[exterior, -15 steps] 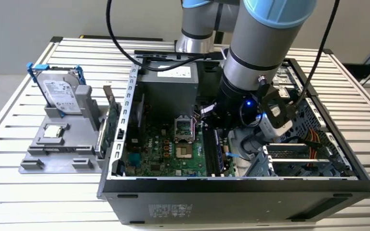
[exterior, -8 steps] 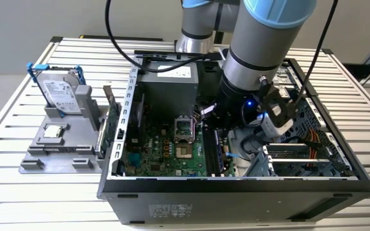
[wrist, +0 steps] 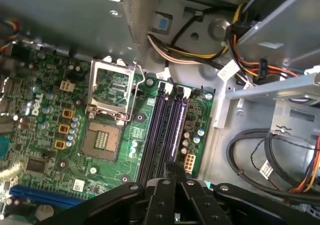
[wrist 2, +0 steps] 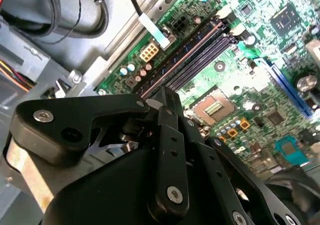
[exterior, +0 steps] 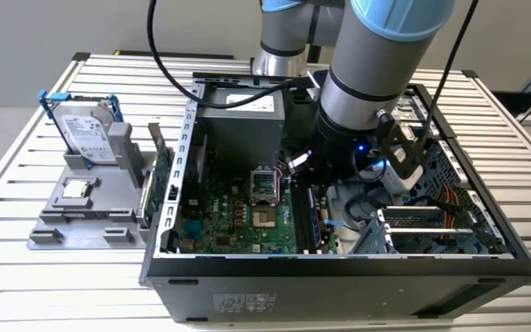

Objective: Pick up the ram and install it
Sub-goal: 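Press down the ram until it locks into place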

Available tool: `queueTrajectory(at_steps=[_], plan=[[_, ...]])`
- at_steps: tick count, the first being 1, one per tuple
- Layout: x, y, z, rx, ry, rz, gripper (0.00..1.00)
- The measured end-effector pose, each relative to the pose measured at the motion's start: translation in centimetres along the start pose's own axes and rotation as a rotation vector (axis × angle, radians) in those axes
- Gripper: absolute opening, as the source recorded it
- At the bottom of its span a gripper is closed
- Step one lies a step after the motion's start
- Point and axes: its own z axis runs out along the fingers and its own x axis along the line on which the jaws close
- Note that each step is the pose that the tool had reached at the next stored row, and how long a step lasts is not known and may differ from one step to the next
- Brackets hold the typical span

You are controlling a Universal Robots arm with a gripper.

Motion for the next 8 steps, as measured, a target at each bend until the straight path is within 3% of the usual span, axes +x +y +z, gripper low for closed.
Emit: queueTrajectory(at_steps=[8], plan=[[-0.02,0.12,0.02,-0.0035,0.0102,-0.129,0.00]])
